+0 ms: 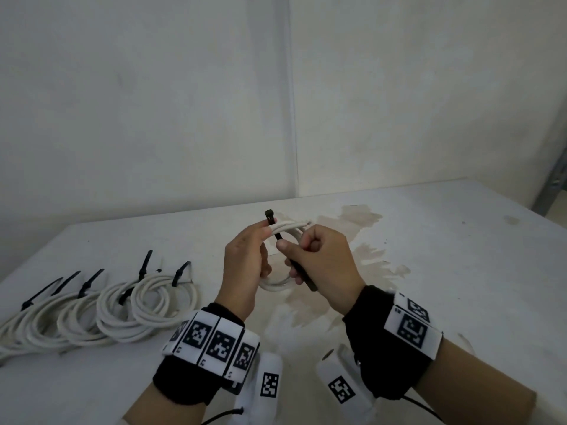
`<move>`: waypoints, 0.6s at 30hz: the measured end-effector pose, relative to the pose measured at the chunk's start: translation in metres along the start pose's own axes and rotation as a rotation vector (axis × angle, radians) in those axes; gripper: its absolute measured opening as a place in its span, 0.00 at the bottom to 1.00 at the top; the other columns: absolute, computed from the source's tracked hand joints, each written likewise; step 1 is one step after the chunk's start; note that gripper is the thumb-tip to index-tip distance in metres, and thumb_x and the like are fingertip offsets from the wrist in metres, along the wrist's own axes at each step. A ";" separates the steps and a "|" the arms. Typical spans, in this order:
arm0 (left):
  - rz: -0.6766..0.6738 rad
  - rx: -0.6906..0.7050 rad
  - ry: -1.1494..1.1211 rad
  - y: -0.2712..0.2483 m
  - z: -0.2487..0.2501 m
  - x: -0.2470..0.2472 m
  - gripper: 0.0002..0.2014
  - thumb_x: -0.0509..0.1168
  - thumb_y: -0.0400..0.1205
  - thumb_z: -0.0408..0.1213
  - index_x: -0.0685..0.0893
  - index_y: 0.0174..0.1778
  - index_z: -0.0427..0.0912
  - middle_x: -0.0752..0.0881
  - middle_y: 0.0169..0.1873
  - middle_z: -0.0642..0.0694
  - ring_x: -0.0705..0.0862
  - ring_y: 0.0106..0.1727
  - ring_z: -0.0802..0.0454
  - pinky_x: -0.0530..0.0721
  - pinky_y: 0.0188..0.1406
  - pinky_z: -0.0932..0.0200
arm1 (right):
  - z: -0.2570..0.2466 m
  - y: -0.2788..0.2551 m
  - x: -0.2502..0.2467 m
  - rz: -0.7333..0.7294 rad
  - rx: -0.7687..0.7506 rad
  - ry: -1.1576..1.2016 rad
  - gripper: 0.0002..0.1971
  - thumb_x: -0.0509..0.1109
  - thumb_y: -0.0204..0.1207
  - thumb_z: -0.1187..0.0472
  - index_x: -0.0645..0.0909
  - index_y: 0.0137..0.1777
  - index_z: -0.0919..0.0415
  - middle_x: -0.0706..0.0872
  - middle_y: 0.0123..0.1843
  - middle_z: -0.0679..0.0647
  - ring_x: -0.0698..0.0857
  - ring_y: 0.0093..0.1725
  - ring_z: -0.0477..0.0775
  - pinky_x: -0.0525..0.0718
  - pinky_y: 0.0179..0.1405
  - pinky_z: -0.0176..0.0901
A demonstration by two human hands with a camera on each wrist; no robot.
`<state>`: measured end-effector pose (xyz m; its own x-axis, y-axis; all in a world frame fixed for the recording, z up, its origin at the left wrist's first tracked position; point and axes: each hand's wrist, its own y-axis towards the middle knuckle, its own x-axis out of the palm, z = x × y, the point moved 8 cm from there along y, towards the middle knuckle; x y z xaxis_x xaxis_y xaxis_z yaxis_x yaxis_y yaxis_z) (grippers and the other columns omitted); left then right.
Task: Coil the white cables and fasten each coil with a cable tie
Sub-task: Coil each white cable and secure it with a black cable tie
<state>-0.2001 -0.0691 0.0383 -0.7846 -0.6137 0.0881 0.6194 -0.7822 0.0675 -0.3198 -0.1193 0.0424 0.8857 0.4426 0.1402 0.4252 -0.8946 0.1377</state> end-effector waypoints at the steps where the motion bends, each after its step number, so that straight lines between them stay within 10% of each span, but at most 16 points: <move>1: -0.013 0.005 -0.016 0.001 0.001 0.000 0.12 0.57 0.82 0.35 0.87 0.48 0.45 0.64 0.14 0.56 0.63 0.17 0.60 0.67 0.21 0.63 | 0.000 -0.001 0.001 -0.025 -0.007 0.026 0.14 0.74 0.71 0.69 0.70 0.33 0.63 0.80 0.27 0.61 0.78 0.16 0.47 0.76 0.16 0.35; 7: -0.037 -0.014 -0.149 0.006 -0.001 -0.005 0.11 0.57 0.82 0.35 0.84 0.53 0.42 0.62 0.14 0.57 0.61 0.17 0.60 0.64 0.18 0.67 | -0.003 -0.008 0.013 -0.268 -0.064 0.047 0.12 0.60 0.78 0.76 0.84 0.46 0.64 0.86 0.38 0.58 0.86 0.31 0.43 0.86 0.38 0.32; 13: -0.067 -0.017 -0.213 0.006 -0.004 -0.003 0.08 0.59 0.82 0.34 0.83 0.47 0.43 0.66 0.17 0.54 0.62 0.19 0.60 0.62 0.20 0.65 | -0.014 -0.018 0.029 -0.419 -0.329 -0.273 0.08 0.73 0.70 0.73 0.87 0.44 0.61 0.79 0.46 0.44 0.82 0.43 0.38 0.80 0.39 0.26; 18: -0.039 -0.052 -0.205 0.008 -0.006 -0.008 0.06 0.59 0.83 0.35 0.82 0.45 0.44 0.63 0.13 0.56 0.61 0.16 0.61 0.62 0.16 0.67 | -0.022 -0.017 0.018 -0.195 -0.635 -0.401 0.13 0.63 0.68 0.78 0.87 0.43 0.67 0.82 0.46 0.50 0.82 0.46 0.41 0.78 0.46 0.26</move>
<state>-0.1891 -0.0712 0.0327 -0.7826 -0.5524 0.2869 0.5823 -0.8126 0.0236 -0.3148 -0.0948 0.0638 0.8570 0.4239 -0.2931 0.4992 -0.5417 0.6763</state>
